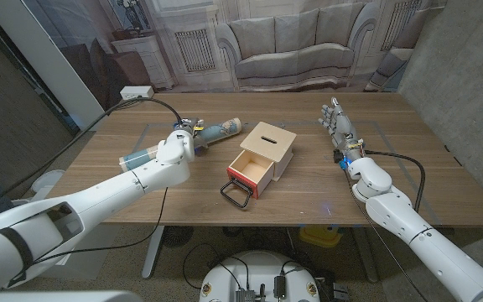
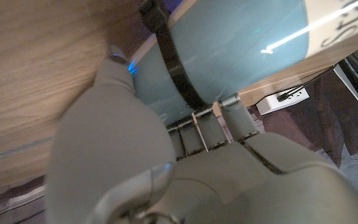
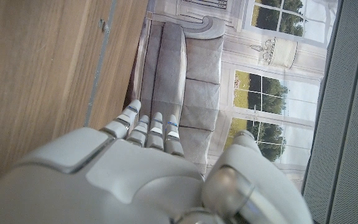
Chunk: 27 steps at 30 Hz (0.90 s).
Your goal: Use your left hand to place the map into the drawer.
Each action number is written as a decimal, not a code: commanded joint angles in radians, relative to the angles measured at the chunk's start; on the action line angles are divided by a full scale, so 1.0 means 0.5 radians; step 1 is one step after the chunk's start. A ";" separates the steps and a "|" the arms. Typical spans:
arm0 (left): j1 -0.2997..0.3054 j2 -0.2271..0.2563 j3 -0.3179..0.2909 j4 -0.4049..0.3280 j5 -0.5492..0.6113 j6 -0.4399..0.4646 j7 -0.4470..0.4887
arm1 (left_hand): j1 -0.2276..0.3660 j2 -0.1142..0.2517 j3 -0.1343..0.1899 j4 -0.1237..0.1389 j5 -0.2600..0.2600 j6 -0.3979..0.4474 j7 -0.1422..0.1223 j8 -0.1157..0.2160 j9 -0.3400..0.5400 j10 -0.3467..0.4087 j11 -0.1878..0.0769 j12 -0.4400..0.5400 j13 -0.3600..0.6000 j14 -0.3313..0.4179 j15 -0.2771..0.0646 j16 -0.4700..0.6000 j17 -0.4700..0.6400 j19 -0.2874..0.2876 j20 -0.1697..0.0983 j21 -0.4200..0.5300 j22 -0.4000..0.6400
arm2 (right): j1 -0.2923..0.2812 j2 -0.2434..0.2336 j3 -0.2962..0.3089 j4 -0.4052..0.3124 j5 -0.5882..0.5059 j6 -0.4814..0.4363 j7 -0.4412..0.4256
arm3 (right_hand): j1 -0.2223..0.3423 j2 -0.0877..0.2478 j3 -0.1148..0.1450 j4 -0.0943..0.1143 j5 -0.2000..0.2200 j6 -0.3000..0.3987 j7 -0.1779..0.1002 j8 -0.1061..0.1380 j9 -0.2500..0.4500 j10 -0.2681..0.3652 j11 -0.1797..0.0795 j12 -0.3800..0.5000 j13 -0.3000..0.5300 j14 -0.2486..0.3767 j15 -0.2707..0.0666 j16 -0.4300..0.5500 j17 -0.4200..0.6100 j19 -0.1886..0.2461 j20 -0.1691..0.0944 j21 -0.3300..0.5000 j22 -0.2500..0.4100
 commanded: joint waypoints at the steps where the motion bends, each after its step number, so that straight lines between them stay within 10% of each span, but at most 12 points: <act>1: 0.049 0.023 -0.067 -0.072 -0.029 0.004 0.081 | 0.196 0.205 0.012 -0.002 -0.006 0.012 0.016 -0.002 0.006 0.011 -0.002 -0.011 0.010 0.023 -0.151 -0.001 0.008 0.008 -0.004 0.003 0.003 | -0.004 0.001 0.003 -0.015 -0.007 0.008 -0.010 | 0.005 0.009 0.005 -0.012 -0.009 0.008 0.004 -0.005 0.003 0.000 0.002 -0.002 0.004 -0.006 0.007 -0.004 0.007 0.019 -0.032 0.000 0.005; 27: 0.206 0.105 -0.347 -0.318 -0.259 -0.059 0.225 | 0.193 0.208 0.047 0.023 -0.010 -0.027 0.001 -0.038 0.010 -0.037 0.013 -0.057 0.021 -0.045 -0.128 -0.043 0.016 -0.036 0.003 -0.019 0.004 | -0.042 0.009 0.022 -0.011 0.003 0.062 -0.001 | 0.003 0.012 0.002 -0.015 -0.009 0.007 0.005 -0.005 0.003 0.000 0.000 -0.001 0.004 -0.005 0.008 -0.003 0.007 0.025 -0.033 -0.012 0.006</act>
